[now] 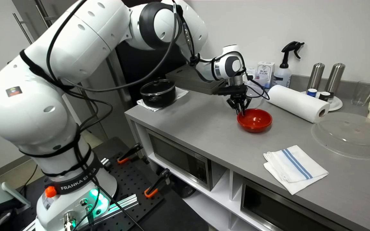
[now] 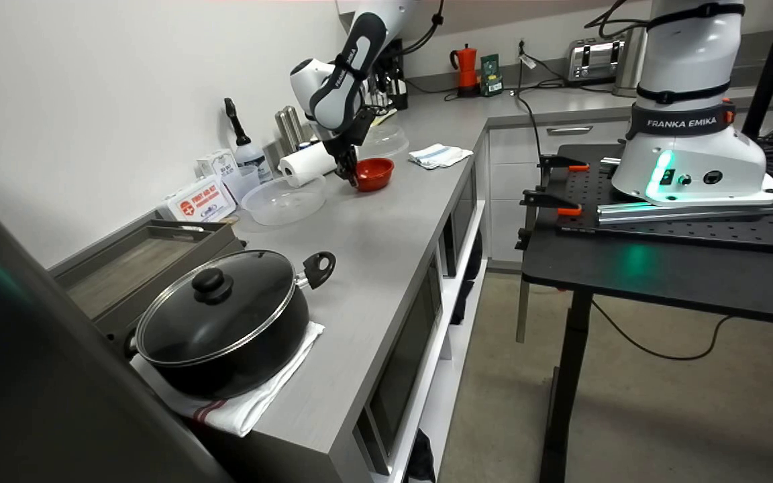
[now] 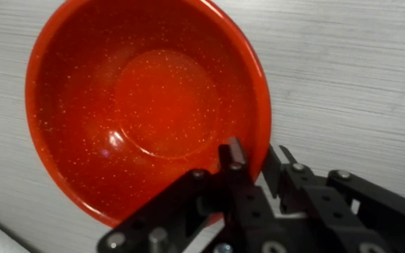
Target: Move the red bowl to the left
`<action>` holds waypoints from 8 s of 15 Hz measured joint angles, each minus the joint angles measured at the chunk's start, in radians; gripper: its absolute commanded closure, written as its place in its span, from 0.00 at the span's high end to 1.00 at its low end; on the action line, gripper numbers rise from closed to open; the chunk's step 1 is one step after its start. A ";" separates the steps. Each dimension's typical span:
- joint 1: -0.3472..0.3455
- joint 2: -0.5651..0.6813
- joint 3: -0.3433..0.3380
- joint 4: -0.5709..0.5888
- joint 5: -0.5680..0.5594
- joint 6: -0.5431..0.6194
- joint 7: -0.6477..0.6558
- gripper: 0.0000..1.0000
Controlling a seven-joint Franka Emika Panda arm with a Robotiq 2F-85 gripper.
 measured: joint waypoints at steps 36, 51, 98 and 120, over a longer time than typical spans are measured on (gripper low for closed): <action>0.335 -0.224 0.007 -0.452 -0.286 0.176 -0.001 0.03; 0.445 -0.218 0.045 -0.437 -0.414 0.174 0.026 0.03; 0.453 0.069 0.120 0.076 -0.499 0.097 -0.159 0.48; 0.454 0.068 0.124 0.129 -0.497 0.050 -0.160 1.00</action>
